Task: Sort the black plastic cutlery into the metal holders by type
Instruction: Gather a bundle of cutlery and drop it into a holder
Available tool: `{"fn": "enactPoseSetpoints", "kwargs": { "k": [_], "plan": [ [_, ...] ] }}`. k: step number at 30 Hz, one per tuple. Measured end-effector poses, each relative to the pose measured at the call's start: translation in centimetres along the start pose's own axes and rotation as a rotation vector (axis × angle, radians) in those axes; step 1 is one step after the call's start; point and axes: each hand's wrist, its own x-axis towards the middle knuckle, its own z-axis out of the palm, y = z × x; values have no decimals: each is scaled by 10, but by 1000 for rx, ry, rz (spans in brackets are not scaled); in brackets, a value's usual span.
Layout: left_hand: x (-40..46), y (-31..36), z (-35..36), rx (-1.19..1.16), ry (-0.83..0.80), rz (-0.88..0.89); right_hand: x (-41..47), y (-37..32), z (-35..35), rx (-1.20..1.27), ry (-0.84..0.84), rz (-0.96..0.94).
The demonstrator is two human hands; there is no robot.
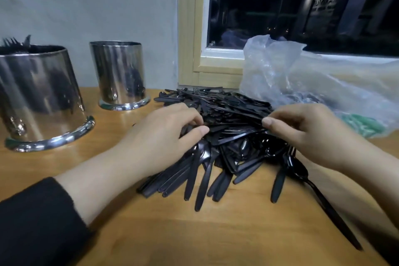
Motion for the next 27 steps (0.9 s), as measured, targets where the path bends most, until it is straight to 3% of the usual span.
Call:
{"fn": "enactPoseSetpoints", "kwargs": {
  "k": [7, 15, 21, 24, 27],
  "plan": [
    [11, 51, 4, 67, -4, 141, -5, 24, -38, -137, -306, 221],
    [6, 73, 27, -7, -13, 204, -10, 31, -31, -240, -603, 310],
    [3, 64, 29, -171, 89, 183, -9, 29, -22, -232, -543, 286],
    [3, 63, 30, -198, 160, 209, -12, 27, -31, 40, -419, 285],
    [1, 64, 31, -254, 180, 207, -10, 24, -34, 461, -146, 270]
  ]
}}
